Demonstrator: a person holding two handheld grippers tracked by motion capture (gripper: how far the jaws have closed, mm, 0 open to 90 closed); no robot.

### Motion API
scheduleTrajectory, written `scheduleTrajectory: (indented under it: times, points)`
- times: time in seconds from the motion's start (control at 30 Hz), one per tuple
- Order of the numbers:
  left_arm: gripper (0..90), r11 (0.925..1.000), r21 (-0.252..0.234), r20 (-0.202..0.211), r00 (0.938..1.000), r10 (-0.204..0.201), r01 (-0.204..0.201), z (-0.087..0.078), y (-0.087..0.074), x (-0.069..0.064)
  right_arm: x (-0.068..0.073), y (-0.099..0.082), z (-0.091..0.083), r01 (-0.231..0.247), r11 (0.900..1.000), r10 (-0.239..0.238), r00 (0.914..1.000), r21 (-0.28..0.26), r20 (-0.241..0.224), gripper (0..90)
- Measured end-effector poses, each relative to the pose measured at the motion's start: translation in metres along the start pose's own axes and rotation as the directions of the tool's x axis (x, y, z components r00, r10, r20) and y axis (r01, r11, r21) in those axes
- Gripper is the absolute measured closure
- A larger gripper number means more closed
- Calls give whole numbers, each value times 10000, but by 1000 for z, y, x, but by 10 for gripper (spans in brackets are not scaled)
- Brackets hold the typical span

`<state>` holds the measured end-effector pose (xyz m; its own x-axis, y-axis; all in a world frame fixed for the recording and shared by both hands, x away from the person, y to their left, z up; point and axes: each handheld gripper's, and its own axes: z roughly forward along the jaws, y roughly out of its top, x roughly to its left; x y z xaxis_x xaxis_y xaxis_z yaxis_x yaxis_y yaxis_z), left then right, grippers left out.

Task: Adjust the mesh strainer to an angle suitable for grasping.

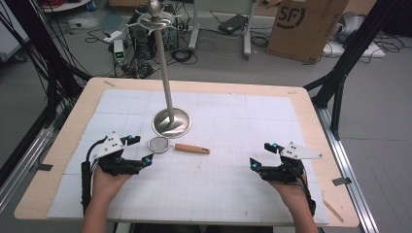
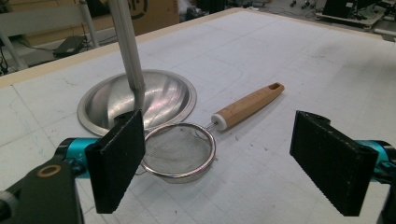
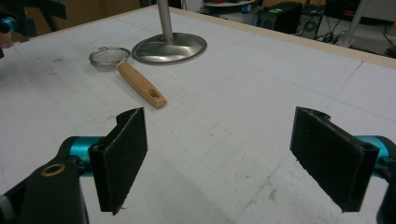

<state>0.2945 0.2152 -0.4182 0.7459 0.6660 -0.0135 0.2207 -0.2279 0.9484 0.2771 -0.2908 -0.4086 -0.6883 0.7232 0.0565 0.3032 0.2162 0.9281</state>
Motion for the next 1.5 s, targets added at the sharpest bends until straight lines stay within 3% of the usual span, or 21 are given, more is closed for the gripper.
scheduleTrajectory:
  times: [0.37, 0.67, 0.8, 0.9, 0.97, 1.13, 1.27, 1.4, 1.5]
  points:
    - [193, 9988, 484, 312, 9995, -10, -5, 7, 4, -4, 3, -3, 3, 127, 9993, -129, 9999, 357, 45, 181]
    - [201, 9836, 1564, 604, 9949, 807, -893, 30, 18, -8, 0, -4, 1, 20, 9995, -22, 10000, 325, 72, 181]
    - [214, 9793, 1599, 744, 9907, 1135, -1242, 39, 27, -11, -1, -4, 0, -26, 9995, 23, 9999, 320, 104, 181]
    - [217, 9707, 1929, 939, 9874, 1272, -1434, 48, 33, -11, -1, -4, 0, -23, 9994, 19, 9999, 359, 109, 181]
    - [225, 9693, 1991, 1130, 9859, 1235, -1443, 53, 36, -11, -1, -5, 1, 28, 9993, -32, 9999, 373, 109, 182]
    - [227, 9525, 2456, 1379, 9791, 1497, -1802, 66, 41, -13, 0, -4, 0, 16, 9993, -19, 10000, 368, 81, 182]
    - [229, 9444, 2690, 1506, 9767, 1526, -1890, 79, 46, -12, 1, -4, 1, 9, 9992, -11, 10000, 397, 70, 182]
    - [234, 9222, 3165, 1690, 9698, 1758, -2223, 94, 51, -12, 1, -4, 2, 41, 9991, -43, 10000, 420, 46, 181]
    - [261, 9213, 3160, 1829, 9674, 1751, -2265, 104, 50, -13, 1, -4, 2, 14, 9991, -17, 10000, 427, 73, 182]
